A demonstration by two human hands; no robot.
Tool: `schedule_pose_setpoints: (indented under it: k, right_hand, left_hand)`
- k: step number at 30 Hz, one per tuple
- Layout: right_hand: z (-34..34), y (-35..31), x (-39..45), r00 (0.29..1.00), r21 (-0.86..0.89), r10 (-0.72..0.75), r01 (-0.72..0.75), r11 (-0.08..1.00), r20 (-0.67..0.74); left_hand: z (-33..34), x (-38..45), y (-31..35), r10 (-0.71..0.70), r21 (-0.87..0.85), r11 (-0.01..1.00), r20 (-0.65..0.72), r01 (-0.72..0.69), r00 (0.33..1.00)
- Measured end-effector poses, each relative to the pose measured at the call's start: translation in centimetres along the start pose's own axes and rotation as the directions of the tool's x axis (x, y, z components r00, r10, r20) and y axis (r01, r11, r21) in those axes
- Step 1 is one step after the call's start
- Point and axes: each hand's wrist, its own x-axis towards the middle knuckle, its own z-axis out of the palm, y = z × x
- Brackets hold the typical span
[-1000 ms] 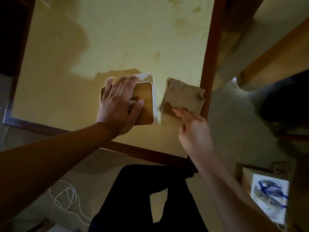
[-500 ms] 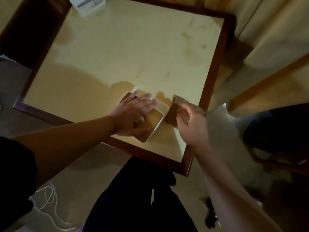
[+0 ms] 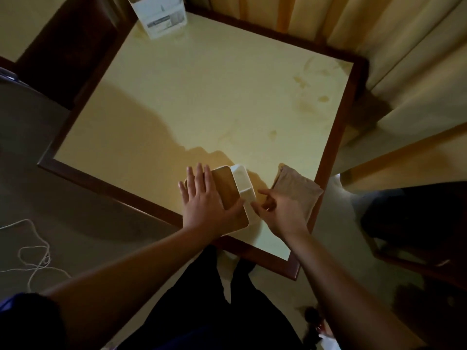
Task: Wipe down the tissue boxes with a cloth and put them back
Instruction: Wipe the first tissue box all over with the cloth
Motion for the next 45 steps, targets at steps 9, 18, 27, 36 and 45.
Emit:
schedule_pose_setpoints:
  k: [9, 18, 27, 36, 45]
  right_hand:
    - [1.5, -2.8, -1.8, 0.997, 0.029, 0.067, -0.068, 0.997, 0.050]
    - [2.5, -6.3, -4.7, 0.982, -0.242, 0.093, -0.131, 0.961, -0.162]
    - [3.2, -9.5, -5.5, 0.940, -0.321, -0.143, 0.038, 0.946, -0.310]
    - [3.1, -10.7, -4.5, 0.925, -0.281, -0.338, 0.283, 0.917, -0.172]
    - [4.4, -14.4, -2.5, 0.921, -0.318, -0.375, 0.326, 0.890, -0.105]
  left_hand:
    - [-1.2, 3.2, -2.6, 0.354, 0.019, 0.935, -0.038, -0.353, 0.935]
    - [-3.0, 5.0, -4.3, 0.492, -0.117, 0.864, -0.002, -0.489, 0.871]
    - [-4.7, 6.5, -8.7, 0.552, -0.374, 0.778, 0.024, -0.505, 0.833]
    - [-10.9, 8.9, -13.3, 0.472, -0.404, 0.866, 0.462, -0.296, 0.751]
    - [-13.0, 10.6, -16.4, 0.370, -0.418, 0.902, 0.615, -0.109, 0.696]
